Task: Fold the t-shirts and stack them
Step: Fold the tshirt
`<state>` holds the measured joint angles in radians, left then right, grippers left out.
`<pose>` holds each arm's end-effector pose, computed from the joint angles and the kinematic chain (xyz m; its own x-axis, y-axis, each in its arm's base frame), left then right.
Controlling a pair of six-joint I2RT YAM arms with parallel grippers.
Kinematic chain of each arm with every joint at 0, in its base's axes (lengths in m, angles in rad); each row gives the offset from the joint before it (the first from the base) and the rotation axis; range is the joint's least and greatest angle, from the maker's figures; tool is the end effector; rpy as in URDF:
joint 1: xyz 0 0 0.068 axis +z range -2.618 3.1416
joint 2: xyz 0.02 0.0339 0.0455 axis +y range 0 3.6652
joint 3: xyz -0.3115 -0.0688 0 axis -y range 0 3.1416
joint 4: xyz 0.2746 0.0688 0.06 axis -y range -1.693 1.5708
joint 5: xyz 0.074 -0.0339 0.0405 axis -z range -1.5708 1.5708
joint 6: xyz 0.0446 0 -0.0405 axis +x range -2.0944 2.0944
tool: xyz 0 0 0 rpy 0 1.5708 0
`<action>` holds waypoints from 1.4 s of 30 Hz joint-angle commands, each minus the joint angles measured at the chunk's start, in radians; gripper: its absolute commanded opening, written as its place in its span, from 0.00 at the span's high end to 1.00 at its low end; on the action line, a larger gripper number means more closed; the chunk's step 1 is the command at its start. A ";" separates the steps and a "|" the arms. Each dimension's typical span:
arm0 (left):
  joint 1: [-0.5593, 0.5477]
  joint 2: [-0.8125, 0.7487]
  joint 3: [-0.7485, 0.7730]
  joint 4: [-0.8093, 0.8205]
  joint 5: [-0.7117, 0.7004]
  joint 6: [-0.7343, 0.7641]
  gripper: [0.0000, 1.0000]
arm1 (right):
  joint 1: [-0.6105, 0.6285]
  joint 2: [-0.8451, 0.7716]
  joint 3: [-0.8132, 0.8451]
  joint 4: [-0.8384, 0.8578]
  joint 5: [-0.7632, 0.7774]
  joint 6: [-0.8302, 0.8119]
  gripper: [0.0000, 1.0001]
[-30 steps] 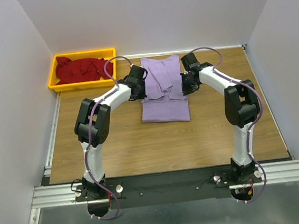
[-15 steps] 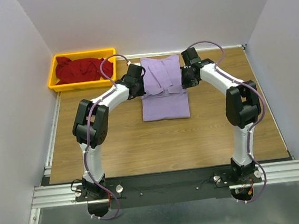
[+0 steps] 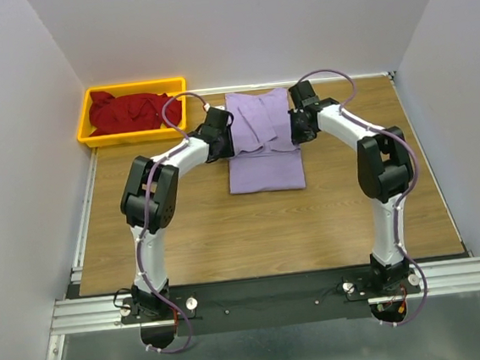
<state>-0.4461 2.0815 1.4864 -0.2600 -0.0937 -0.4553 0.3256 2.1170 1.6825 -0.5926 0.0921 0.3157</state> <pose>0.4628 -0.2167 0.1916 -0.7760 -0.1142 -0.6203 0.0367 0.9736 -0.2251 0.4915 0.1616 0.2172 -0.8557 0.0374 -0.5162 -0.0082 0.9963 0.0858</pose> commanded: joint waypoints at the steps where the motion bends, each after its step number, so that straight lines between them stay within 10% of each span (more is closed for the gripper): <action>1: -0.002 -0.150 -0.047 -0.028 -0.031 -0.035 0.57 | 0.019 -0.106 -0.036 0.040 0.058 -0.015 0.64; 13: -0.138 -0.284 -0.233 -0.007 0.063 -0.105 0.88 | 0.184 -0.229 -0.296 0.270 -0.009 0.063 0.66; 27: -0.171 -0.120 -0.278 0.047 0.181 -0.118 0.91 | 0.196 -0.083 -0.328 0.435 -0.035 0.115 0.71; 42: -0.163 -0.136 -0.317 0.031 0.216 -0.094 0.92 | 0.119 0.171 0.118 0.448 0.170 -0.032 0.68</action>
<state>-0.6079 1.9400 1.2148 -0.1646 0.0986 -0.5663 0.4908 2.2177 1.6333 -0.1703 0.1547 0.3519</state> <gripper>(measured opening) 0.084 0.308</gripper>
